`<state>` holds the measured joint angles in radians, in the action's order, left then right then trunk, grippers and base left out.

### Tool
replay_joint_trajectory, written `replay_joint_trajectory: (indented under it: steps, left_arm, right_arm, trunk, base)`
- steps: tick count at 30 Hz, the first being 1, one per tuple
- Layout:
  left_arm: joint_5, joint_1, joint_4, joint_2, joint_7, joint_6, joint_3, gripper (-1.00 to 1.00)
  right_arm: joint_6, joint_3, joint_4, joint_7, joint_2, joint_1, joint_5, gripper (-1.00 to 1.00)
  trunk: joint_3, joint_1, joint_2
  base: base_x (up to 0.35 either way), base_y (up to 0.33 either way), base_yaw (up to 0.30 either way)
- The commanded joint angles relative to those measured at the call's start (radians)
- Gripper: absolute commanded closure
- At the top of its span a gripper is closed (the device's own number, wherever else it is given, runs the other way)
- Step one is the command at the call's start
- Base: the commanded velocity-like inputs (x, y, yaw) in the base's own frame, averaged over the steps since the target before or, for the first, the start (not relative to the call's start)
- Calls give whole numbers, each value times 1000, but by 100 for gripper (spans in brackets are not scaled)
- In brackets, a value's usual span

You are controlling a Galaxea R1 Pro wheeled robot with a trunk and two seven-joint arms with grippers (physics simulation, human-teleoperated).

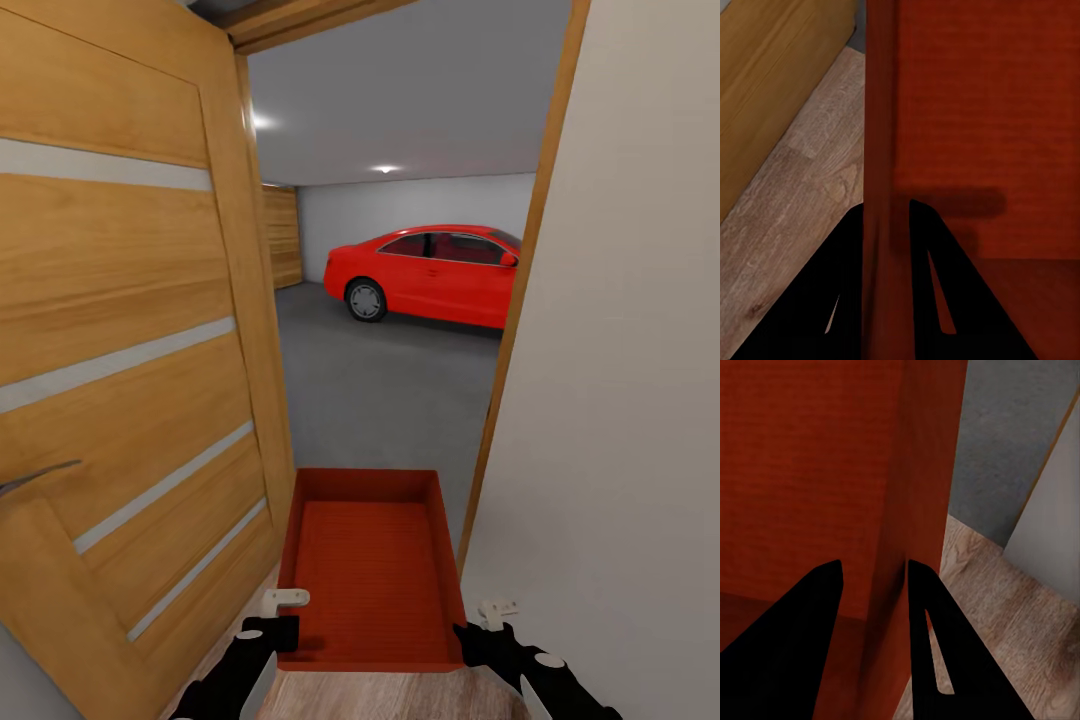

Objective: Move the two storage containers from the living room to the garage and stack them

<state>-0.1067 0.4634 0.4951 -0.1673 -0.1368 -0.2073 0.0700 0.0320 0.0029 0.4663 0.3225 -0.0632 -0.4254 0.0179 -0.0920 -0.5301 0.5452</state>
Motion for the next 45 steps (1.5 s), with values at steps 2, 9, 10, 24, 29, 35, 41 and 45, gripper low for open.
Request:
replay_joint_trajectory:
  steps: [2, 9, 10, 24, 29, 35, 41, 45]
  left_arm:
    - [-14, 1, 40, -1, -3, -7, 57, 100]
    - [-15, 1, 40, -1, -3, -9, 57, 100]
    - [-15, 1, 40, -1, -3, -9, 57, 100]
    - [-15, 1, 40, -1, -3, -9, 57, 100]
    - [-14, 1, 40, -1, -3, -9, 57, 100]
    - [-14, 1, 40, -1, -3, -9, 57, 100]
    - [-14, 1, 40, -1, -3, -9, 57, 100]
    - [-14, 1, 40, -1, -3, -9, 57, 100]
  right_arm:
    - [3, 9, 2, 1, -1, 0, 3, 100]
    - [3, 9, 2, 1, -1, 0, 2, 100]
    - [3, 9, 2, 1, -1, 0, 2, 100]
    - [3, 9, 2, 1, -1, 0, 0, 100]
    - [3, 9, 2, 1, -1, 0, -2, 100]
    - [3, 9, 2, 1, -1, 0, -5, 100]
    - [3, 9, 2, 1, -1, 0, -7, 100]
    - [3, 9, 2, 1, -1, 0, -9, 100]
  trunk:
    - [-2, 0, 2]
    - [-2, 0, 2]
    - [-2, 0, 2]
    - [-2, 0, 2]
    - [-2, 0, 2]
    - [-2, 0, 2]
    - [-2, 0, 2]
    - [-2, 0, 2]
  base:
    - [0, 0, 0]
    - [118, 0, 0]
    - [301, 0, 0]
    - [293, 100, 0]
    - [67, 36, -1]
    - [4, 2, -199]
    - [0, 0, -268]
    - [0, 0, -115]
